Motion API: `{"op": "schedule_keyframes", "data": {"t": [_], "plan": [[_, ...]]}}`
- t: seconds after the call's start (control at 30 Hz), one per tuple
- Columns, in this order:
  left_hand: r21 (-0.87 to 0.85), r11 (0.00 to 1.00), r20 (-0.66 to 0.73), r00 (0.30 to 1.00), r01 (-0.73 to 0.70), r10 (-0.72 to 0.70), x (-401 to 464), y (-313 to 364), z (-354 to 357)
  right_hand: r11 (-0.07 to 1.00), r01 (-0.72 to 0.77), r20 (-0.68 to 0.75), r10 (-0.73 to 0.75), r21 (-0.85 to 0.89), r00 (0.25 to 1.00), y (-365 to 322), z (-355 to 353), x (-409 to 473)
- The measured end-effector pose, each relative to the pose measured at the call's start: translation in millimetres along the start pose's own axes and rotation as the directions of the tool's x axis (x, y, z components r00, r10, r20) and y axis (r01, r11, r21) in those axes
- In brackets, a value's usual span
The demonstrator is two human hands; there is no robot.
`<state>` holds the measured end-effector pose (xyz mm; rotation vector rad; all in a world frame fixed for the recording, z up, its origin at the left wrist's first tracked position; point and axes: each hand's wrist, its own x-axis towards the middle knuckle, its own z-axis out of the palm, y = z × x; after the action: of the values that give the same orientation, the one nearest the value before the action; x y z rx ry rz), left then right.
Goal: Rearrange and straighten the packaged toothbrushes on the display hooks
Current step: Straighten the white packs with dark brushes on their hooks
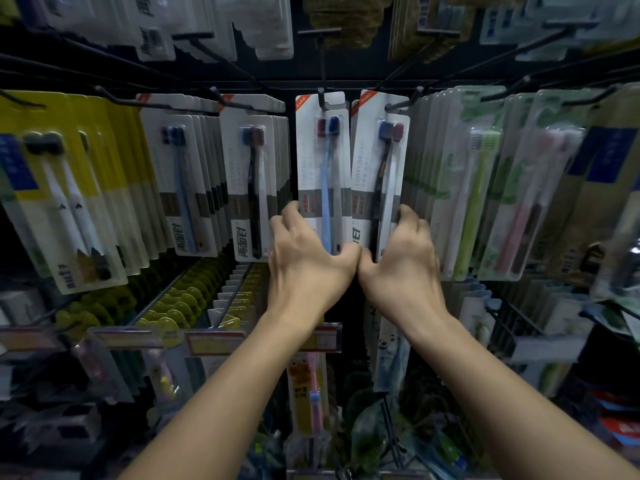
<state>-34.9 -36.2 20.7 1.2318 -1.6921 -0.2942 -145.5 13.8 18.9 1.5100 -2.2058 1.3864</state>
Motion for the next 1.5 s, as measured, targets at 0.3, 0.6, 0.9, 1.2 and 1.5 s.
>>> {"op": "schedule_keyframes", "data": {"t": [0.3, 0.6, 0.9, 1.2, 1.5], "plan": [[0.021, 0.999, -0.019, 0.999, -0.026, 0.026, -10.2, -6.2, -6.5, 1.000, 0.023, -0.010, -0.023, 0.007, 1.000, 3.5, -0.3, -8.8], [0.016, 0.999, -0.007, 0.999, -0.042, 0.042, -20.0, -13.2, -16.7, 0.998, 0.067, -0.019, -0.067, 0.009, 0.998, 6.5, -0.7, -21.0], [0.006, 0.999, -0.005, 0.999, -0.040, 0.040, -28.7, -14.0, -21.1, 0.995, 0.096, -0.052, -0.094, 0.031, 0.994, 10.3, -2.9, -25.5], [-0.008, 0.998, -0.044, 0.997, -0.065, 0.065, -35.1, -17.1, -21.9, 0.991, 0.120, -0.087, -0.115, 0.051, 0.990, 13.3, -2.9, -28.6], [-0.055, 0.994, -0.108, 0.990, -0.094, 0.087, -39.0, -22.5, -24.7, 0.983, 0.160, -0.126, -0.148, 0.090, 0.981, 12.6, -2.7, -30.4]]}}
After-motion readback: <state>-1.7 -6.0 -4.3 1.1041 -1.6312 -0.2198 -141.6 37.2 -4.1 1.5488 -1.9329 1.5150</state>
